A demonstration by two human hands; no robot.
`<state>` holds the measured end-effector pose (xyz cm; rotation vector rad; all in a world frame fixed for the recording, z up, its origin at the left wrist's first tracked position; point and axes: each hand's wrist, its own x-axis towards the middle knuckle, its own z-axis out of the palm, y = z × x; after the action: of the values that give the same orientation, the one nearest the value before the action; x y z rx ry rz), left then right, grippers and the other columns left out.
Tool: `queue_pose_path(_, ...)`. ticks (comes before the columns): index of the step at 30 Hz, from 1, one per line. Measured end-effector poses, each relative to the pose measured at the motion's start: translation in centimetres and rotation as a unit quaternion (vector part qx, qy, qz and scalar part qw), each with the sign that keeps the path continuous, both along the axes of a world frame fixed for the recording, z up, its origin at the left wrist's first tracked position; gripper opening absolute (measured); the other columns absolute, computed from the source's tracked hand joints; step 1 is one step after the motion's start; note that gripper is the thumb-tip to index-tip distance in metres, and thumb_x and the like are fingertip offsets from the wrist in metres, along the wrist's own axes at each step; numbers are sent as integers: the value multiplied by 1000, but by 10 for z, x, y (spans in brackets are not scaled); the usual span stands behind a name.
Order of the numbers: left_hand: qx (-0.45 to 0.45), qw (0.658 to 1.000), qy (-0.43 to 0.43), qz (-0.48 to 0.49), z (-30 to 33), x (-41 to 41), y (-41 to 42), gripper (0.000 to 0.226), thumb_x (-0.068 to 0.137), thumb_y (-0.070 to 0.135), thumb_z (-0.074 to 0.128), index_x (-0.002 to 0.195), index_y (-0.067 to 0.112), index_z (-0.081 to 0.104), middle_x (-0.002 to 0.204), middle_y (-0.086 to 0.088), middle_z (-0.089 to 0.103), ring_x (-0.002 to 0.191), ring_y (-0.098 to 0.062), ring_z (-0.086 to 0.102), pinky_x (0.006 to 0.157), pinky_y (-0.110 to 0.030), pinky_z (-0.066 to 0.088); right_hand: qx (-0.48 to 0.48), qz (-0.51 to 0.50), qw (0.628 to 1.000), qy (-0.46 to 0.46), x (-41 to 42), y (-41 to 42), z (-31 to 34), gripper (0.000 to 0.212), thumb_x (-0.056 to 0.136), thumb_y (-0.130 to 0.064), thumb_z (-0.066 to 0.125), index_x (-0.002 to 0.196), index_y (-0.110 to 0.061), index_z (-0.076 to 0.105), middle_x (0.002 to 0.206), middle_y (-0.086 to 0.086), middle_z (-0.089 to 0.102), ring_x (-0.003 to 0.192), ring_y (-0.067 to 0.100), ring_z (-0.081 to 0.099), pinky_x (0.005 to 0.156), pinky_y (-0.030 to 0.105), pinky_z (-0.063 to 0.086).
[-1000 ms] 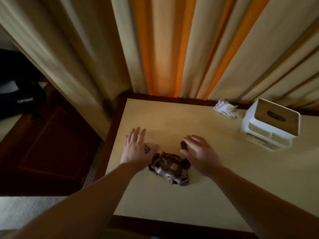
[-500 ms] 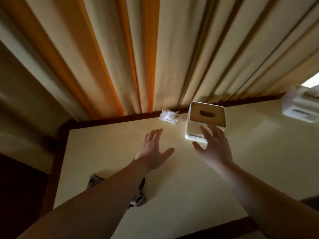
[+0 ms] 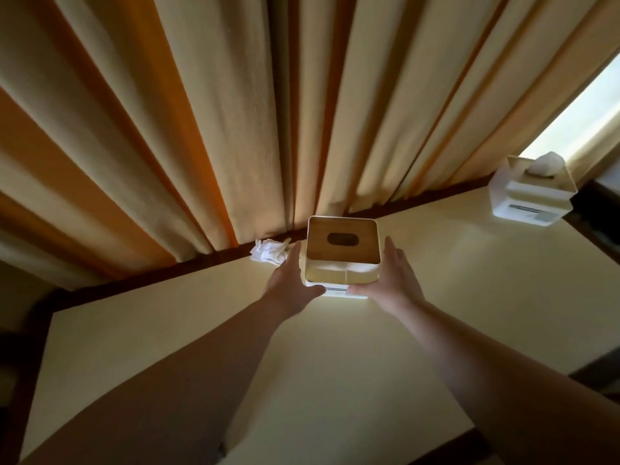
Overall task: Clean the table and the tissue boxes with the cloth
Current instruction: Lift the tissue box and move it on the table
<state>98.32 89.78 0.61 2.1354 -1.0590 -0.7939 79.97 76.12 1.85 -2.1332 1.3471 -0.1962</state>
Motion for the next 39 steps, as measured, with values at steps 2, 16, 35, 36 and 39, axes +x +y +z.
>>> queue_pose_path(2,5,1000,18,-5,-3,3,-7,113,78,28,89,161,37,13,148,-1,54,131,-26,56,101,-41,52,10,10,1000,-2,-2,-7,-4,132,59,-45,98,162,-22,20,146,3,47,135,26,51,104,37,47)
queue_pose_path(16,-42,998,10,44,-8,5,27,99,75,27,89,153,51,34,120,21,66,111,-4,64,91,-27,52,10,70,994,-86,3,11,-17,90,64,-24,92,139,-42,46,115,-15,58,98,6,61,69,15,45)
queue_pose_path(35,-67,968,-32,240,25,92,288,90,75,35,90,132,78,34,102,43,66,103,14,65,91,-27,58,44,308,937,-160,172,207,-3,101,67,-51,86,154,-39,34,120,-10,56,108,7,59,88,33,59)
queue_pose_path(36,-69,966,-34,248,26,95,300,88,75,35,90,127,80,34,102,43,67,103,15,65,91,-26,58,40,313,936,-154,181,216,-4,106,66,-46,87,156,-39,32,123,-10,56,111,8,59,91,36,59)
queue_pose_path(39,-68,957,-48,278,27,104,331,83,77,39,90,119,84,34,95,51,61,99,21,61,79,-11,54,31,332,934,-129,208,244,-2,119,66,-36,93,162,-36,22,138,-10,51,122,11,53,99,34,54)
